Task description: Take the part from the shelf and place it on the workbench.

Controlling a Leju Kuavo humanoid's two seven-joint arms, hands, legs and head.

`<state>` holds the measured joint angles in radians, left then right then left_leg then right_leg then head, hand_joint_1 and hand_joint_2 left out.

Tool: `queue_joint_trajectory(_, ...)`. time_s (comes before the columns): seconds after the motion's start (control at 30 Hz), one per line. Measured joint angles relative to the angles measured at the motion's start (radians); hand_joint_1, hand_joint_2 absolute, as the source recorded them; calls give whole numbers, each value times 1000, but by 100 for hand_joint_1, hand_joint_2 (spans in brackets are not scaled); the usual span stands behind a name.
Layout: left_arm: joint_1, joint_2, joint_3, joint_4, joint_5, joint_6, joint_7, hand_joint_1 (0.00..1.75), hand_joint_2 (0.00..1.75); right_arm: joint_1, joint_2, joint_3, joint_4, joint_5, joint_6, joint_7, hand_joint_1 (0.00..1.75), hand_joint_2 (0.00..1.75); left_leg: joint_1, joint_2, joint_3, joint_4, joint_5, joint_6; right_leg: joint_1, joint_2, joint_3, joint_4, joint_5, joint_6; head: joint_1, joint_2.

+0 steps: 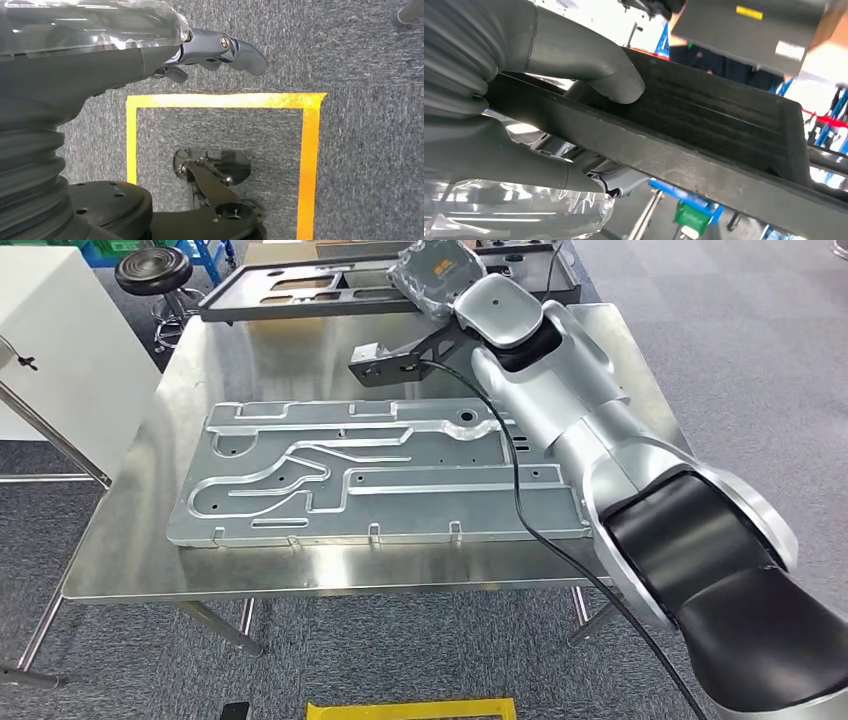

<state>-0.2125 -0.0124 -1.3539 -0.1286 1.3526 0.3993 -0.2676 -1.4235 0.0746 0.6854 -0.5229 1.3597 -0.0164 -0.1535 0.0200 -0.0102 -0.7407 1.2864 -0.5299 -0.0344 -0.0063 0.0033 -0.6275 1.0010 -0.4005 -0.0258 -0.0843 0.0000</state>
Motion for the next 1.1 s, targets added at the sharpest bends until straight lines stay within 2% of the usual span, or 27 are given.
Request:
queue_joint_trajectory(0.03, 1, 0, 5, 0, 9, -10, -1, 0, 175, 4, 5, 6, 12, 3, -1, 0, 175, 175, 3, 2, 15, -41, 33, -2, -1, 1, 2, 2, -3, 2, 0, 0)
queue_joint_trajectory(0.07, 2, 0, 11, 0, 19, -25, 1, 0, 175, 11, 12, 12, 23, 4, -6, 4, 175, 175, 5, 4, 42, -108, 72, -3, -1, 2, 3, 6, -7, 6, 0, 0)
queue_joint_trajectory(0.1, 4, 0, 17, 0, 29, -43, 5, 0, 175, 19, 21, 15, 33, 0, -17, 11, 175, 175, 5, 5, 71, -173, 99, -2, 0, 4, 3, 11, -11, 10, 0, 0)
queue_joint_trajectory(0.13, 6, 0, 24, 0, 38, -64, 10, 0, 175, 29, 32, 18, 45, -9, -33, 21, 175, 175, 4, 6, 94, -225, 116, 1, 1, 6, 0, 16, -15, 15, 0, 0)
queue_joint_trajectory(0.17, 9, 0, 29, 0, 45, -84, 16, 0, 175, 41, 44, 18, 56, -20, -51, 30, 175, 175, 3, 5, 107, -252, 120, 5, 3, 8, -2, 20, -17, 20, 0, 0)
queue_joint_trajectory(0.27, 17, 0, 41, 0, 54, -128, 28, 0, 175, 83, 72, 16, 82, -48, -85, 52, 175, 175, 2, 4, 112, -264, 117, 22, 2, 9, -4, 22, -21, 34, 0, 0)
queue_joint_trajectory(0.3, 19, 0, 42, 0, 53, -135, 30, 0, 175, 95, 77, 15, 88, -52, -90, 57, 175, 175, 4, 4, 114, -267, 118, 29, 1, 8, -8, 34, -31, 39, 0, 0)
queue_joint_trajectory(0.37, 20, 1, 43, 0, 52, -143, 33, 0, 175, 114, 83, 10, 99, -58, -99, 65, 175, 175, 6, 4, 117, -272, 120, 39, -2, 5, -43, 114, -79, 47, 0, 0)
queue_joint_trajectory(0.43, 22, 1, 43, 0, 50, -145, 35, 0, 175, 133, 86, 4, 112, -63, -106, 70, 175, 175, 5, 3, 117, -272, 119, 43, -3, 3, -105, 243, -134, 52, 0, 0)
queue_joint_trajectory(0.47, 23, 2, 43, 0, 48, -145, 37, 0, 175, 145, 86, 2, 118, -64, -108, 72, 175, 175, 4, 2, 118, -271, 118, 44, -4, 3, -127, 285, -142, 53, 0, 0)
queue_joint_trajectory(0.5, 24, 2, 43, 0, 45, -145, 40, 0, 175, 155, 86, -1, 124, -65, -109, 74, 175, 175, 4, 2, 118, -270, 117, 45, -4, 3, -134, 293, -133, 53, 0, 0)
queue_joint_trajectory(0.53, 25, 2, 43, 0, 43, -146, 43, 0, 175, 163, 86, -3, 129, -66, -109, 76, 175, 175, 3, 1, 119, -269, 116, 44, -4, 3, -122, 262, -107, 50, 0, 0)
queue_joint_trajectory(0.6, 25, 3, 43, 0, 40, -147, 47, 0, 175, 169, 86, -8, 135, -67, -110, 80, 175, 175, 2, 0, 120, -267, 113, 41, -2, 2, -62, 130, -40, 39, 0, 0)
queue_joint_trajectory(0.63, 25, 3, 43, 0, 39, -147, 48, 0, 175, 169, 86, -11, 137, -68, -111, 81, 175, 175, 0, 1, 120, -266, 112, 37, 1, 2, -37, 73, -19, 33, 0, 0)
queue_joint_trajectory(0.67, 24, 3, 43, 0, 39, -148, 48, 0, 175, 169, 87, -13, 137, -68, -112, 82, 175, 175, -1, 1, 120, -266, 111, 33, 4, 1, -21, 38, -9, 29, 0, 0)
queue_joint_trajectory(0.7, 24, 3, 43, 0, 39, -149, 49, 0, 175, 169, 88, -16, 138, -69, -113, 82, 175, 175, -1, 2, 119, -267, 111, 28, 8, 1, -16, 25, -10, 26, 0, 0)
queue_joint_trajectory(0.73, 23, 3, 43, 0, 39, -152, 49, 0, 175, 171, 89, -18, 139, -69, -113, 82, 175, 175, -2, 3, 120, -268, 111, 22, 10, 2, -16, 22, -10, 24, 0, 0)
queue_joint_trajectory(0.8, 23, 4, 42, 0, 39, -157, 48, 0, 175, 173, 90, -21, 140, -68, -114, 82, 175, 175, -1, 4, 118, -263, 103, 12, 5, 1, -11, 15, -7, 16, 0, 0)
queue_joint_trajectory(0.83, 22, 5, 42, 0, 39, -159, 48, 0, 175, 173, 91, -22, 140, -68, -114, 83, 175, 175, -2, 4, 111, -242, 87, 7, 2, 0, -7, 10, -5, 10, 0, 0)
queue_joint_trajectory(0.87, 22, 6, 42, 0, 39, -161, 47, 0, 175, 173, 93, -24, 140, -68, -115, 83, 175, 175, -1, 5, 92, -198, 61, 4, 0, -1, -3, 6, -5, 6, 0, 0)
queue_joint_trajectory(0.93, 22, 6, 42, 0, 39, -163, 47, 0, 175, 176, 96, -25, 140, -69, -115, 83, 175, 175, 0, 5, 33, -64, 0, -2, 2, -1, -1, 6, -6, 1, 0, 0)
queue_joint_trajectory(0.97, 22, 6, 42, 0, 40, -164, 47, 0, 175, 179, 97, -26, 141, -69, -114, 82, 175, 175, 0, 5, 6, -9, -17, -4, 3, -1, -1, 7, -7, 0, 0, 0)
queue_joint_trajectory(1.0, 23, 7, 42, 0, 40, -164, 47, 0, 175, 183, 98, -26, 141, -70, -112, 80, 175, 175, 1, 5, -6, 13, -15, -5, 3, -1, -1, 9, -8, 0, 0, 0)
queue_joint_trajectory(1.03, 24, 7, 42, 0, 40, -165, 47, 0, 175, 186, 98, -27, 142, -70, -110, 79, 175, 175, 1, 5, 1, -7, 6, -6, 3, -1, -1, 11, -9, 0, 0, 0)
queue_joint_trajectory(1.1, 24, 8, 42, 0, 41, -164, 47, 0, 175, 190, 98, -28, 142, -72, -109, 78, 175, 175, 1, 6, 61, -135, 72, -2, 3, 1, -1, 20, -15, 4, 0, 0)
